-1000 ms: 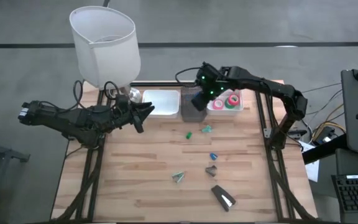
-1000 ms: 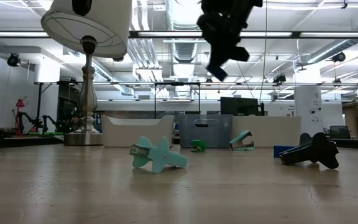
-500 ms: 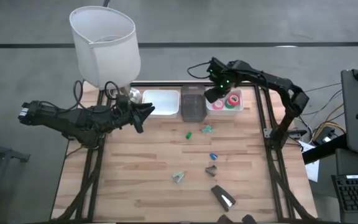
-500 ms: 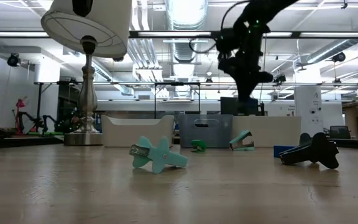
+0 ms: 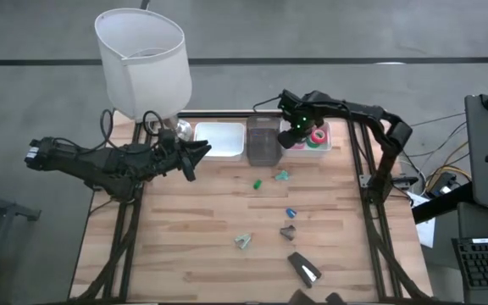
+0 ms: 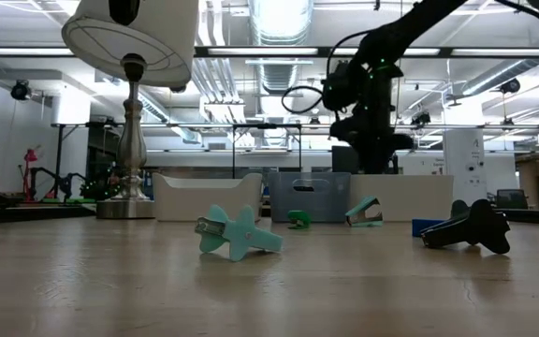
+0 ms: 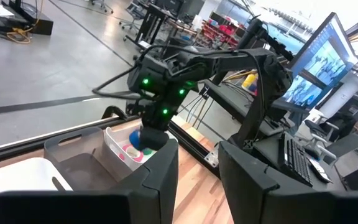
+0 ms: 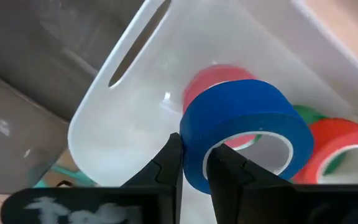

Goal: Pick and place Stapler, Stapler remover, tape
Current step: Put the blue tape into the right white bin, then put the blue stapler into the black transparent bin

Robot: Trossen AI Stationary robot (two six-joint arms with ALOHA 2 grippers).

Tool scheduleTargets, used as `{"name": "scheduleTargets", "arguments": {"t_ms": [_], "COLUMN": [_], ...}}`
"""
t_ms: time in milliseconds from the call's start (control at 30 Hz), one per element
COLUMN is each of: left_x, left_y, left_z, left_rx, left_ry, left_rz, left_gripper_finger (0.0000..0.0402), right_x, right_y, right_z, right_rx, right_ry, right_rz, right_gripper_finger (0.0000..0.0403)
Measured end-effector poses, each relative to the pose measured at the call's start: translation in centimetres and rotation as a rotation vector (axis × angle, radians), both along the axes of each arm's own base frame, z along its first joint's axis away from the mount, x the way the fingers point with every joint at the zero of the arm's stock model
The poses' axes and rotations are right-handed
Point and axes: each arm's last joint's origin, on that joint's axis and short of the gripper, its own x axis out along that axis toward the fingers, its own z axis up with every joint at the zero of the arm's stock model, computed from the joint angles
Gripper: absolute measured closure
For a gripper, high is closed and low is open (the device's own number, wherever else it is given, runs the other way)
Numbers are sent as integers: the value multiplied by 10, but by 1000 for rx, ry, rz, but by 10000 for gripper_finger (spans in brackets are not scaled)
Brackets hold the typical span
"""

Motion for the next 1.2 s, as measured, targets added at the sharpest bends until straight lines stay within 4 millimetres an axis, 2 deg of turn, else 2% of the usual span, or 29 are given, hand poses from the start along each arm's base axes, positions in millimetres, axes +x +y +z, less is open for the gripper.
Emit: {"name": "scheduleTargets", "arguments": {"t_ms": [133, 333, 867, 1000, 1200], "left_x": [0, 0, 0, 0, 0], "left_y": [0, 0, 0, 0, 0], "left_z": [0, -1, -2, -2, -2], "left_rx": [-1, -9, -7, -7, -13], "left_ry": [-1, -2, 1, 1, -2], "left_rz": [-4, -5, -5, -5, -7], "left_gripper_finger": [284, 287, 289, 291, 291], "right_x": [4, 5, 4, 4, 4], "right_y": [-1, -1, -1, -1, -1], "right_z": [-11, -17, -18, -18, -17], "right_rx": [36, 49, 53, 53, 53], "right_ry": [15, 30, 36, 38, 38], "right_rz": [6, 6, -4, -6, -22], "right_gripper_finger": [353, 353, 352, 330, 270]}}
